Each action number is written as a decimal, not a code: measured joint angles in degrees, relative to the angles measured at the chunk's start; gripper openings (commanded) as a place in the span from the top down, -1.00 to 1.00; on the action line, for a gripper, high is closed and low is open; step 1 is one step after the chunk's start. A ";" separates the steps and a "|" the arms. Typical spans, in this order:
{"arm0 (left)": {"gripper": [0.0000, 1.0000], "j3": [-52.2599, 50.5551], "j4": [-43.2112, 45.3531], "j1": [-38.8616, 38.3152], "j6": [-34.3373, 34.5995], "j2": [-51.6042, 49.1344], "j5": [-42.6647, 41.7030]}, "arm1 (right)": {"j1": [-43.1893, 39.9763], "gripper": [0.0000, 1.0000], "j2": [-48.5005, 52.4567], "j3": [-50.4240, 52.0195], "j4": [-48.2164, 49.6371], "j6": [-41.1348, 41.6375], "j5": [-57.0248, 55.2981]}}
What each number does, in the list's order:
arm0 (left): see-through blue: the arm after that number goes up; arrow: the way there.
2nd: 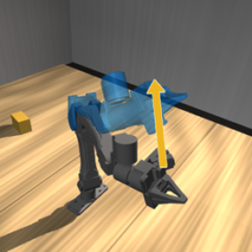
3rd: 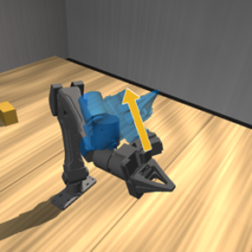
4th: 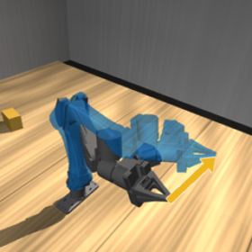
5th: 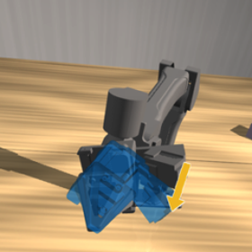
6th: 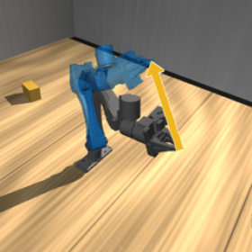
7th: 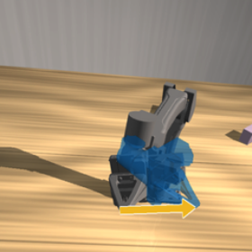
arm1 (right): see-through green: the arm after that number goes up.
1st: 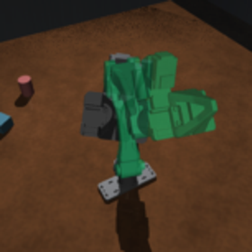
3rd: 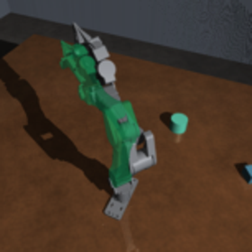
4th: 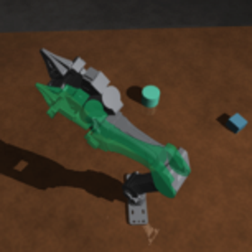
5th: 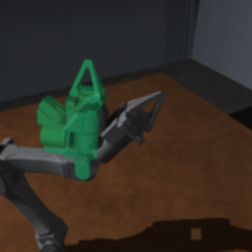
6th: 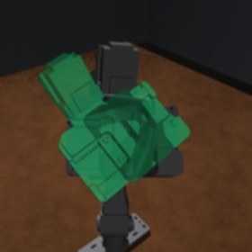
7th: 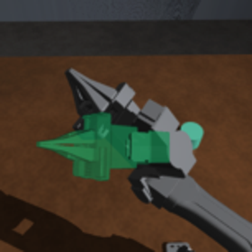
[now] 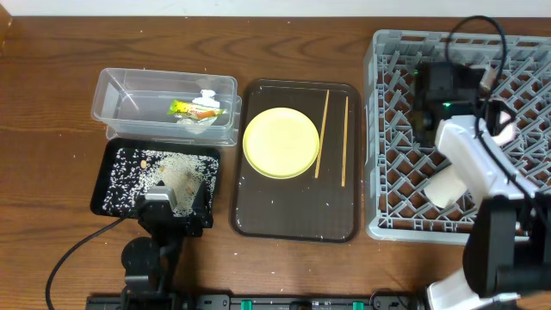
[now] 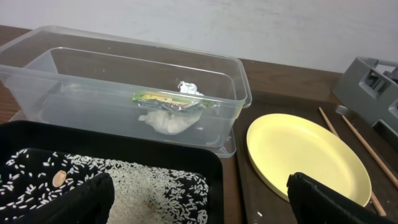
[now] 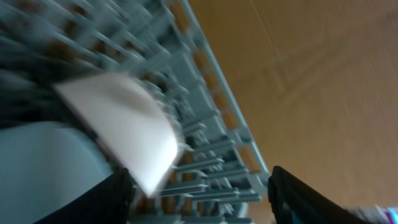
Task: Sort waste into correct bins and load items into the dishwasher rack
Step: 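Lower the pink bowl into the rack and open the right gripper, then move the right gripper to the yellow plate and grasp its edge, then lift the yellow plate with the right gripper and stand it in the rack, then move the right gripper to the chopsticks and grasp one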
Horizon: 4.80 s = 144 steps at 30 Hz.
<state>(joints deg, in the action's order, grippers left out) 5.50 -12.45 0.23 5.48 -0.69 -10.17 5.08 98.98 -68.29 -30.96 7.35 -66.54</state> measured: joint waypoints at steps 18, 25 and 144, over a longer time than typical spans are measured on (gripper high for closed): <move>-0.82 0.00 0.00 0.00 0.00 0.00 0.00 | 27.06 -0.04 -17.35 -0.35 -10.97 6.51 57.40; -0.82 0.00 0.02 0.00 0.00 0.00 0.00 | 29.22 0.20 -1.11 0.46 -8.55 24.52 68.28; -0.82 -0.02 0.11 0.00 0.00 0.07 0.00 | 10.25 -0.43 -1.27 1.27 48.22 -29.97 11.47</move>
<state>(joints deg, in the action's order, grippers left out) 5.48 -12.34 0.23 5.48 -0.62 -10.17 15.33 97.71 -67.02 17.26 -22.61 -55.07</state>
